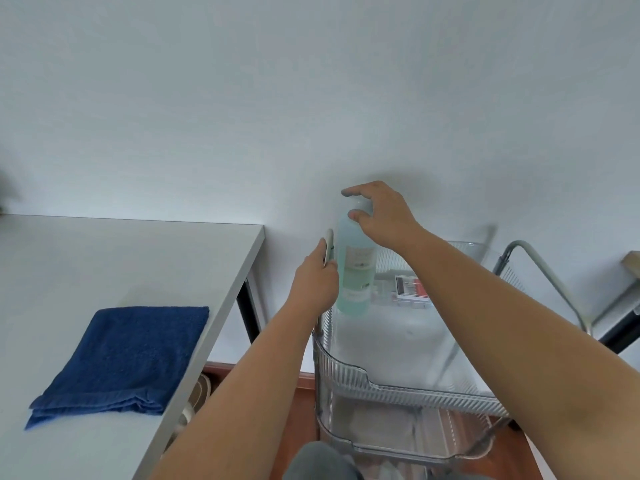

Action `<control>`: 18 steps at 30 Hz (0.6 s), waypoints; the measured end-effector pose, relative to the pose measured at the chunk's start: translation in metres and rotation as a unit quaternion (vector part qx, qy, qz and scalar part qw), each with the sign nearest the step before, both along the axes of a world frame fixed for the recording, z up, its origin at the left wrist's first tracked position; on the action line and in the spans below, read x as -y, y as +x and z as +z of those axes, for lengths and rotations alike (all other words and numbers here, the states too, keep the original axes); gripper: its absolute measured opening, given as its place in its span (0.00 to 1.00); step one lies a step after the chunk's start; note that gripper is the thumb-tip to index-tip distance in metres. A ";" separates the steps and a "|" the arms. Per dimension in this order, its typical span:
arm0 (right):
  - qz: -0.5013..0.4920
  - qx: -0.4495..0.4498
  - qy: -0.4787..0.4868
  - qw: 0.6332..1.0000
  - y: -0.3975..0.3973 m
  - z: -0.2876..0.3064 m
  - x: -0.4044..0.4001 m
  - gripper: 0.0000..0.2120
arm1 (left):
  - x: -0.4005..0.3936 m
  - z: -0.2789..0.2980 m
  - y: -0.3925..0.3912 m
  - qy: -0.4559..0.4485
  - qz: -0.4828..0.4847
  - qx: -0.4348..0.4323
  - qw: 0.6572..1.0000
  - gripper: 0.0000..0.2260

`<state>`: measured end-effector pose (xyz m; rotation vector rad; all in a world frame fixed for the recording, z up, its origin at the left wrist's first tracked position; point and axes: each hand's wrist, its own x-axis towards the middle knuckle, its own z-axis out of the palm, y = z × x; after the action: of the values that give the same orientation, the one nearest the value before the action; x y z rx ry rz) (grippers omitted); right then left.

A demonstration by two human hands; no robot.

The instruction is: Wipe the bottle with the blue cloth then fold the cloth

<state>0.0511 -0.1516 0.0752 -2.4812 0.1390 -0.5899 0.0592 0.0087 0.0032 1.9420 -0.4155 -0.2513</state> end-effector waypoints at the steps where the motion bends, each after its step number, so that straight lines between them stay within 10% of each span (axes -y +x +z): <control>1: -0.001 0.002 0.001 1.000 0.003 -0.001 0.001 0.18 | 0.000 0.000 0.001 -0.005 0.002 0.000 1.000 0.25; 18: -0.002 -0.010 -0.014 1.000 0.010 0.004 0.009 0.16 | 0.003 -0.005 0.006 -0.018 0.006 -0.006 1.000 0.25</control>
<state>0.0606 -0.1609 0.0787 -2.5148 0.1452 -0.5731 0.0655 0.0059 -0.0022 1.9070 -0.3974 -0.2451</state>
